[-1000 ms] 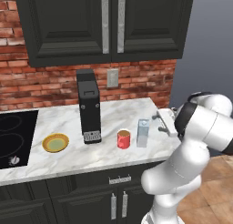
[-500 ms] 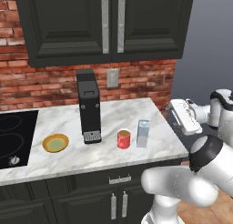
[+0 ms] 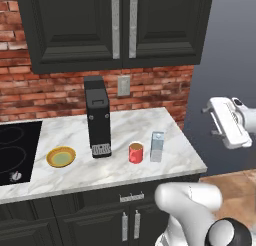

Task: Take a sugar cube from the saucer and place it inside the coffee. Then, grab milk from the fridge and place it next to the coffee on the counter to sweeten the coffee.

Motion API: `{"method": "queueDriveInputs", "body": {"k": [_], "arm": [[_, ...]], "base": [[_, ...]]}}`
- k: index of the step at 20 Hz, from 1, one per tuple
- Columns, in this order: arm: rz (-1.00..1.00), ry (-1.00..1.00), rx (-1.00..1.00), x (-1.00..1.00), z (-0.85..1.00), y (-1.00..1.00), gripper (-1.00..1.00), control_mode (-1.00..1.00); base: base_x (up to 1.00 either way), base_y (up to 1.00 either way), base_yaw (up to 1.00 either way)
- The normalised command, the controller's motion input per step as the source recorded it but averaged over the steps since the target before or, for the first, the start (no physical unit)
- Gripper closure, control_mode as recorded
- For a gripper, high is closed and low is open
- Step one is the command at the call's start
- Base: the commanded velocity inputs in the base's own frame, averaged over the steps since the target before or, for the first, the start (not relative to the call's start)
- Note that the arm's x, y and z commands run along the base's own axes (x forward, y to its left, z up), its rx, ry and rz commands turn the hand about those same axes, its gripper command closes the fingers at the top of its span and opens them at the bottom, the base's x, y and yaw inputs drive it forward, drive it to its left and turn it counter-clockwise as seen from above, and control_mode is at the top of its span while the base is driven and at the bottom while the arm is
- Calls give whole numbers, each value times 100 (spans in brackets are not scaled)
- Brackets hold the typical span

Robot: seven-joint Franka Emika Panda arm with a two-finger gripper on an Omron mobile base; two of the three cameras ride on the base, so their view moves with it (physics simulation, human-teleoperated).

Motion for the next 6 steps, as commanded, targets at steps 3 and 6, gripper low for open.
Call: {"method": "queueDriveInputs", "body": {"k": [3,6], "arm": [[-5,-3,-10,-92,92,0,-100,-100],[-6,-5,-14,-81,75,7,-100,-100]], "base": [[0,0,0],[0,0,0]]}}
